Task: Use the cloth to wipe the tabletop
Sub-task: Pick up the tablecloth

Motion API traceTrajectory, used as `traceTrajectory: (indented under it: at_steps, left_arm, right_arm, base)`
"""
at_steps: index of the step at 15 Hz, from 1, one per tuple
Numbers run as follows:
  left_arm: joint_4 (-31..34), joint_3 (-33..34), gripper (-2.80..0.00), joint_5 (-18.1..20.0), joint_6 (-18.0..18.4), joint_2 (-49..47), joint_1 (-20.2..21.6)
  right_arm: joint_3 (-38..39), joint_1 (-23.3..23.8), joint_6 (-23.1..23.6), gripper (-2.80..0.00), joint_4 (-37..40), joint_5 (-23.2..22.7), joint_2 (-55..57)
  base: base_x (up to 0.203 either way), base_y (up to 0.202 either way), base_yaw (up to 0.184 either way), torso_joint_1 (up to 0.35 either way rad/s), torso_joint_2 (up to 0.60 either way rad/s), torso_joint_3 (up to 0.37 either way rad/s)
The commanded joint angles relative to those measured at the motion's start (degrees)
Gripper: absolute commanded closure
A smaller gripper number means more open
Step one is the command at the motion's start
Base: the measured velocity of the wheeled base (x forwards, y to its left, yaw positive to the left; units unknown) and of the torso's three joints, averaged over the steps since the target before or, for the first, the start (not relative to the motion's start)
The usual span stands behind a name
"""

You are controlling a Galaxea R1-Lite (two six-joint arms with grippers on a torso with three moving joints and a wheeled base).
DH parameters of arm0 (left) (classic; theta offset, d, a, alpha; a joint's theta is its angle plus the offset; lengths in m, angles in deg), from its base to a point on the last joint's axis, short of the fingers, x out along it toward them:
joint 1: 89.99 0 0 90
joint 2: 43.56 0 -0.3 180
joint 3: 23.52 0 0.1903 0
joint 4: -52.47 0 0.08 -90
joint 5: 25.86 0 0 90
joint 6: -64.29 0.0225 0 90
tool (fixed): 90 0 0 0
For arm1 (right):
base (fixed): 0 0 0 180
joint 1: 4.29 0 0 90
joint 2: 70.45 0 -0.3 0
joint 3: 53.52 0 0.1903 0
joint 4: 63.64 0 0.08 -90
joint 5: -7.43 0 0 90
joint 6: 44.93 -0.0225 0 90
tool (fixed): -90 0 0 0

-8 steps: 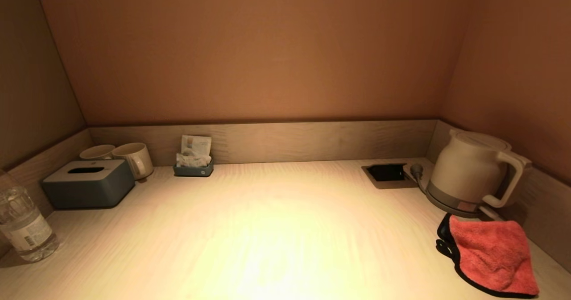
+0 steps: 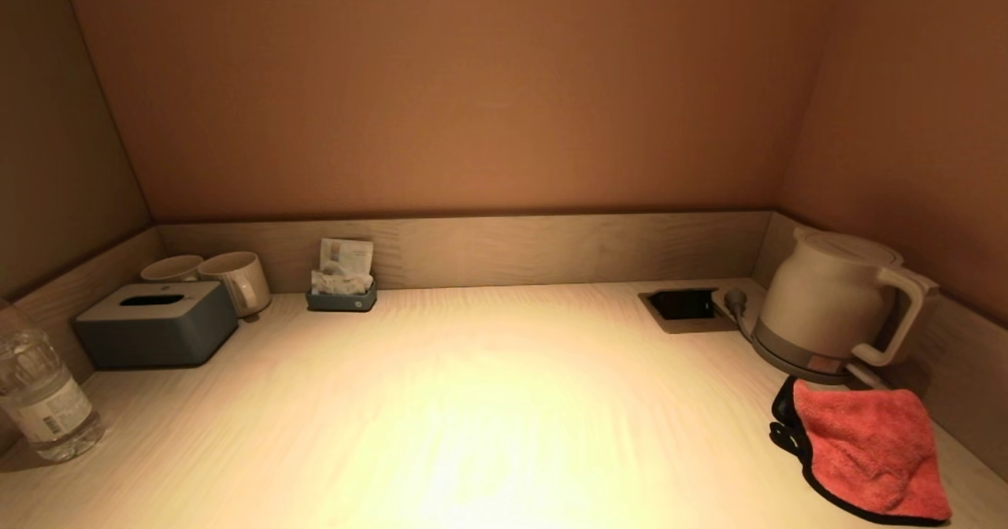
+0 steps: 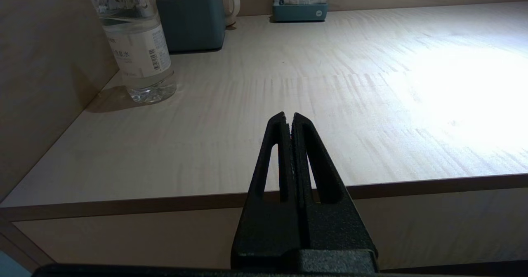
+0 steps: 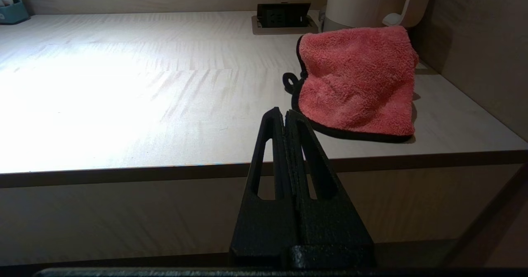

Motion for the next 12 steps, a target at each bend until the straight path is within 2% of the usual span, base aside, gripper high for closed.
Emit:
traceTrajectory:
  at_steps: [1, 7, 10, 12]
  left_arm:
    - [0.0, 0.0, 0.00, 0.0, -0.2, 0.0, 0.0]
    - [0.0, 0.1, 0.00, 0.0, -0.2, -0.1, 0.0]
    - [0.0, 0.1, 0.00, 0.0, -0.2, -0.1, 0.0]
    - [0.0, 0.1, 0.00, 0.0, -0.2, -0.1, 0.0]
  right_arm:
    - [0.0, 0.0, 0.0, 0.00, 0.0, 0.0, 0.0]
    - [-0.6, 0.0, 0.0, 0.00, 0.0, 0.3, 0.0]
    - [-8.6, 0.0, 0.3, 0.00, 1.4, 0.6, 1.1]
    - [-14.2, 0.0, 0.2, 0.00, 4.1, 0.5, 7.0]
  base:
    - [0.000, 0.000, 0.000, 0.000, 0.00, 0.000]
    - [0.000, 0.000, 0.000, 0.000, 0.00, 0.000]
    - [0.000, 0.000, 0.000, 0.000, 0.00, 0.000]
    - [0.000, 0.000, 0.000, 0.000, 0.00, 0.000]
